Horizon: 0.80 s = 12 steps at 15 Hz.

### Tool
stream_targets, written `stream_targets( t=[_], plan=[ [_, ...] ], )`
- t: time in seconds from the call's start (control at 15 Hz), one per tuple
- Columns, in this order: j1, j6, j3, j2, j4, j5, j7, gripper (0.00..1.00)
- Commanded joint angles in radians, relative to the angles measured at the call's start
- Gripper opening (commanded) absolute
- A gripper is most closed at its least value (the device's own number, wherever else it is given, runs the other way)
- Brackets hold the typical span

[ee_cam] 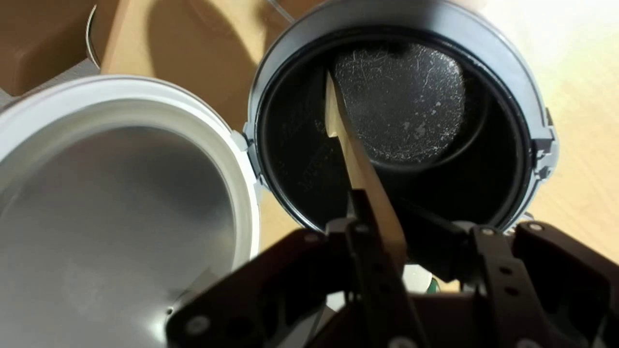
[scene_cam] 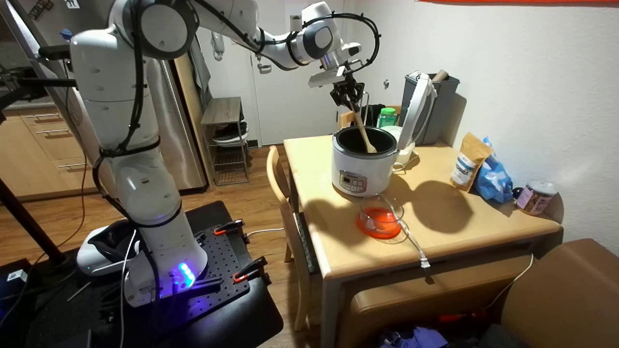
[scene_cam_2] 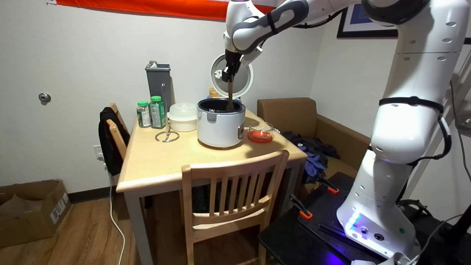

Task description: Use the wooden spoon to stir the contents of the pot

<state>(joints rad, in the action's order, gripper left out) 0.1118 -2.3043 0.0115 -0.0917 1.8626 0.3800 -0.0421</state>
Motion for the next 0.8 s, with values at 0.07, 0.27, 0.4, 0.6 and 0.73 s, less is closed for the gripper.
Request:
stream_targets(
  t=[0.07,0.27,0.4,0.6,0.73],
  plan=[
    [0.009,0.075,0.047,0.105,0.085,-0.002,0.034,0.04],
    [0.022,0.103,0.086,0.114,0.086,-0.008,0.024,0.04],
    [0.034,0.109,0.108,0.103,0.071,-0.014,0.016,0.04],
    [0.047,0.105,0.131,0.08,0.038,-0.008,0.01,0.04],
    [0.05,0.103,0.137,0.059,0.011,0.017,0.021,0.04]
  ],
)
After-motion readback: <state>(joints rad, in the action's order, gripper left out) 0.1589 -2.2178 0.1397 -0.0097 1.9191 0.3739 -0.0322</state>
